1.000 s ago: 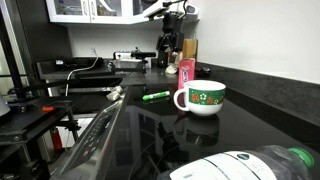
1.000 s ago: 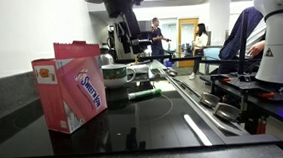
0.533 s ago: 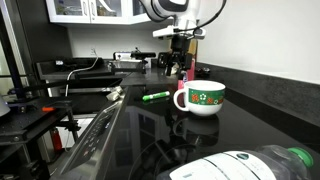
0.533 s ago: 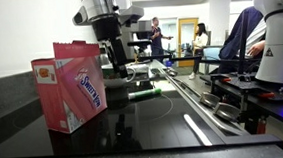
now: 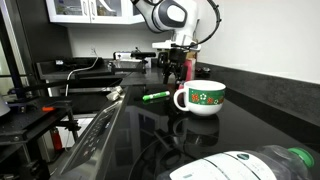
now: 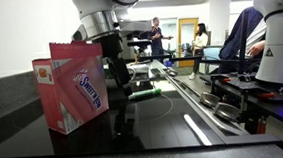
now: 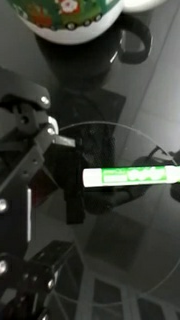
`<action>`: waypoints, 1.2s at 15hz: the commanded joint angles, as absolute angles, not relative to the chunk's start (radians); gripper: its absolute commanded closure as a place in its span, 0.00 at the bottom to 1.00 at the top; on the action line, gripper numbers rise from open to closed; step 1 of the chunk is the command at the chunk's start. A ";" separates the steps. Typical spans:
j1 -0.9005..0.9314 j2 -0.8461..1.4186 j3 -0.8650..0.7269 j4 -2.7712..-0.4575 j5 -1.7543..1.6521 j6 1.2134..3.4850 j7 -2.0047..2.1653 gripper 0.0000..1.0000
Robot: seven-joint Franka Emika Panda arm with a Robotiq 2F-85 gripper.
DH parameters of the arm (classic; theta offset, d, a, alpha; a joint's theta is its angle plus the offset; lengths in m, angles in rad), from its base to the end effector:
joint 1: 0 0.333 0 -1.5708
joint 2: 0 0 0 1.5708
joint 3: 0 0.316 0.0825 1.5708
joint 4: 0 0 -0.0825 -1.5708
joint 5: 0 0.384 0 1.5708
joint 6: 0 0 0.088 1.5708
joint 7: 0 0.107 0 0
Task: Pick the marker and put it in the cup
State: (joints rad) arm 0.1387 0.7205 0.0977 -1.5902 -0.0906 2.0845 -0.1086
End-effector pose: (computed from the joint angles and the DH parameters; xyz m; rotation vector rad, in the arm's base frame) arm 0.6559 0.1458 0.1958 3.0454 0.5879 -0.3441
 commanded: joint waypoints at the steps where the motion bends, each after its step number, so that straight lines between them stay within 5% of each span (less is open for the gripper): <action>1: 0.125 0.704 0.103 -1.615 -0.063 2.073 -0.098 0.00; 8: 0.093 0.694 0.106 -1.666 -0.019 2.086 -0.127 0.06; 10: 0.098 0.693 0.103 -1.675 -0.034 2.088 -0.133 0.31; 11: 0.101 0.696 0.101 -1.675 -0.041 2.088 -0.135 0.31; 18: 0.104 0.684 0.095 -1.685 -0.070 2.104 -0.158 0.86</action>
